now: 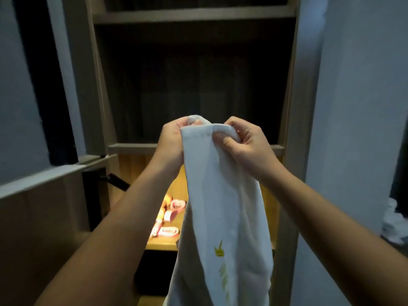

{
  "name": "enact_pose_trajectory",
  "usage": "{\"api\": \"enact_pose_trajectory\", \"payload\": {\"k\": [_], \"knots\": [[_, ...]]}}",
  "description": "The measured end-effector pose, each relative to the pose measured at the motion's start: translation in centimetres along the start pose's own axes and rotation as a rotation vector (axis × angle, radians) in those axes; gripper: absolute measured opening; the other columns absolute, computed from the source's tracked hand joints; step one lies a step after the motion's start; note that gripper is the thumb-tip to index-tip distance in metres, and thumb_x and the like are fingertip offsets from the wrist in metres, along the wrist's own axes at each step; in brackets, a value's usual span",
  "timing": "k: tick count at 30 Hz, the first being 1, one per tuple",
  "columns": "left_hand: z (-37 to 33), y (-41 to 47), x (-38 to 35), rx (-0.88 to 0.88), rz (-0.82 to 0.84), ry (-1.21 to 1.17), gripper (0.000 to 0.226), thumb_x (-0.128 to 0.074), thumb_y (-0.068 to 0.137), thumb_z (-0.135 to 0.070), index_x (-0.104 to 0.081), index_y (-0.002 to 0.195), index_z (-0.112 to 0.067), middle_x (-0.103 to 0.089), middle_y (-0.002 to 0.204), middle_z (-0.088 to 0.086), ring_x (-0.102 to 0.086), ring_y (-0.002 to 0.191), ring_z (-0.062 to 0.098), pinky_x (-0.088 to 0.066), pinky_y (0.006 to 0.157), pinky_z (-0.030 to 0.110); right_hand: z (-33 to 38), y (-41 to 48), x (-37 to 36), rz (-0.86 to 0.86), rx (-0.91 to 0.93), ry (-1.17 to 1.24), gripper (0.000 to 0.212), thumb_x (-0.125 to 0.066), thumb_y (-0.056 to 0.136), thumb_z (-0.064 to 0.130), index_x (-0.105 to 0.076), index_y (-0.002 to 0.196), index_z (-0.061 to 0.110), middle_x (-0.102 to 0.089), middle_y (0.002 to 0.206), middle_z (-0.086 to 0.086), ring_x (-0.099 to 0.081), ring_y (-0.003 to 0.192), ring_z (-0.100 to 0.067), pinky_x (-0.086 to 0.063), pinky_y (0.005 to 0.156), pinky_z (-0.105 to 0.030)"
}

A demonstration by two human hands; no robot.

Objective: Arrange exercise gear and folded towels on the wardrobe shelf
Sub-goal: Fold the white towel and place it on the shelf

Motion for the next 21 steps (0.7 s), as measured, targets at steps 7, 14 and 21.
{"api": "enact_pose_trajectory", "payload": {"k": [7,14,21], "knots": [[-7.4,0.6,1.3,-0.152,-0.028,-0.130,0.027,-0.058,0.093,-0.009,-0.066,0.068,-0.018,-0.061,0.053,-0.008,-0.056,0.046,0.003,-0.045,0.043,0.016,6.8,3.1,2.2,-0.094,0.083,0.205,0.015,-0.061,0.095,0.022,-0.062,0.080,0.022,-0.065,0.076,0.004,-0.066,0.072,-0.012,-0.055,0.061,-0.024],[-1.7,-3.6,1.1,0.074,-0.031,-0.023,0.026,-0.065,0.091,-0.022,-0.069,0.090,0.003,-0.064,0.077,0.020,-0.057,0.071,0.025,-0.045,0.062,0.035,2.2,-3.7,0.8,0.044,-0.122,0.124,0.007,-0.064,0.082,0.026,-0.059,0.081,0.020,-0.059,0.067,0.011,-0.058,0.060,-0.001,-0.045,0.052,-0.014],[3.8,-5.9,0.6,0.232,0.068,0.126,0.024,-0.055,0.093,-0.039,-0.071,0.089,-0.023,-0.070,0.081,-0.007,-0.069,0.087,0.012,-0.055,0.066,0.019,-1.2,-7.0,-0.6,0.228,-0.278,0.018,0.021,-0.062,0.075,0.049,-0.065,0.085,0.030,-0.066,0.084,0.015,-0.065,0.086,-0.006,-0.058,0.067,-0.020]]}}
Point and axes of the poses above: each hand's wrist, its own y-axis towards the middle knuckle, its own x-axis out of the back of the hand, z = x × y, the point moved 3 cm from there along y, towards the middle knuckle
